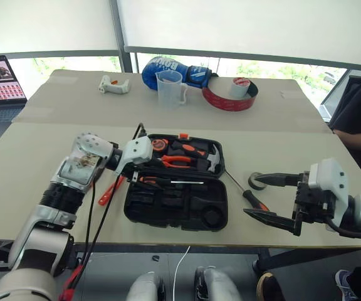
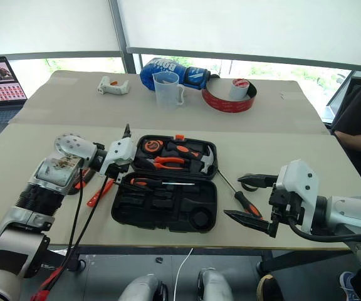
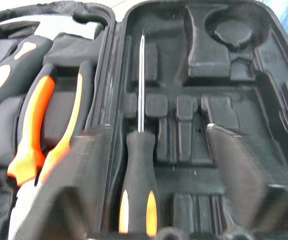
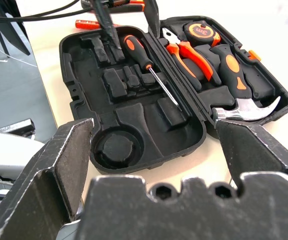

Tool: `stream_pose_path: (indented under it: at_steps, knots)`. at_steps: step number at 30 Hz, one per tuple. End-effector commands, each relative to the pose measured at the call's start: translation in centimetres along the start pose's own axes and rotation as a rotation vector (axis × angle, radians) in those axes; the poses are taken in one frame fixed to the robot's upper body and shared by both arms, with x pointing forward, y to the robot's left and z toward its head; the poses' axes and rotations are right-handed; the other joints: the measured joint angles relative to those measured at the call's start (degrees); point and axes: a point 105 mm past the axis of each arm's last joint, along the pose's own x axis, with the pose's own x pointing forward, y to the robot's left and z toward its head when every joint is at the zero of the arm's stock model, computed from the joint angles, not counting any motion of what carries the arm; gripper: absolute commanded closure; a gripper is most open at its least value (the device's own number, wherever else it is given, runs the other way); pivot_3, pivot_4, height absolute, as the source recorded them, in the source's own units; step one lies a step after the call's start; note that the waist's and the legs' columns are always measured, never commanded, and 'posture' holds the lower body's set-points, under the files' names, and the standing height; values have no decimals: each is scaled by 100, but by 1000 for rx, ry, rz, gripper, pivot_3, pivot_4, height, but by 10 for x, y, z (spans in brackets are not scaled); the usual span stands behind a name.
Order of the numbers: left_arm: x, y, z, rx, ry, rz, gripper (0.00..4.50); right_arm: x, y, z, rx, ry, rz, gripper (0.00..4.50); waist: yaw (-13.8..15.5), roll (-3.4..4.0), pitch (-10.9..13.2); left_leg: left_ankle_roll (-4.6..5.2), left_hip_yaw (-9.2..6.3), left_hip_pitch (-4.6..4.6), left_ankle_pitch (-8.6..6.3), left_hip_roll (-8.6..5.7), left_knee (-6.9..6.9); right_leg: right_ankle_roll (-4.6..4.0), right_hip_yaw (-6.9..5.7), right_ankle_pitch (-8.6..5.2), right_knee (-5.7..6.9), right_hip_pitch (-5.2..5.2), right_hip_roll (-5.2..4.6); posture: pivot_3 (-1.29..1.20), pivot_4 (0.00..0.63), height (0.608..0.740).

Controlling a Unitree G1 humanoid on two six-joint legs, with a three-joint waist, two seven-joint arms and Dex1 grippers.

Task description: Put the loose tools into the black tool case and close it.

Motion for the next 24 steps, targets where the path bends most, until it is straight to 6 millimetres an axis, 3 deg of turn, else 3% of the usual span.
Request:
stream_pose_path:
  at_steps: [1, 5, 9, 12, 16, 19, 23, 24]
  knots:
    - [4, 13, 6, 85, 7, 47, 2896, -3, 0, 8, -45, -19, -11, 0, 1, 0, 0, 0, 0, 0, 0, 0, 0, 0, 0, 0, 1, 0, 0, 0, 150, 714]
    - [16, 14, 6, 109, 3, 38, 4444, -2, 1, 7, -45, -16, -16, 0, 13, 0, 0, 0, 0, 0, 0, -1, 1, 1, 1, 1, 0, 1, -1, 0, 150, 714]
    - [27, 8, -4, 113, 52, 1, 4444, -1, 2, 7, -40, -20, -21, 0, 12, 0, 0, 4, 0, -1, -2, -2, 1, 0, 0, 2, -2, 1, -1, 0, 150, 714]
    - [33, -3, -23, 142, 136, -48, 4444, -1, 3, 5, -32, -17, -32, 0, 11, 2, -1, 5, 0, -1, -3, -1, 1, 0, 0, 2, -4, 1, 0, 0, 150, 714]
    - [39, 3, -43, 177, 231, 10, 4444, 2, 6, 3, -21, -22, -44, 0, 21, 10, -8, 7, 1, 9, -4, -2, 2, 2, 4, 3, -4, 12, -4, 0, 150, 714]
    - [37, 6, -37, 149, 191, 16, 4444, 2, 8, 1, -16, -22, -48, 0, 22, 30, -23, 45, 2, 28, -26, -2, 2, 12, 11, 8, -3, 26, -9, 0, 150, 714]
    - [16, 5, -5, 16, 13, 1, 4444, -3, 3, -12, 10, 29, -106, 0, -3, 37, -28, 44, 2, 34, -24, -1, 2, 14, 17, 10, 7, 24, -5, 0, 150, 714]
    - [9, 4, 3, -13, -33, -10, 4209, -5, 0, -19, 37, 53, -135, 0, -16, 37, -28, 41, 3, 29, -22, 1, 2, 14, 19, 10, 9, 18, 0, 0, 150, 714]
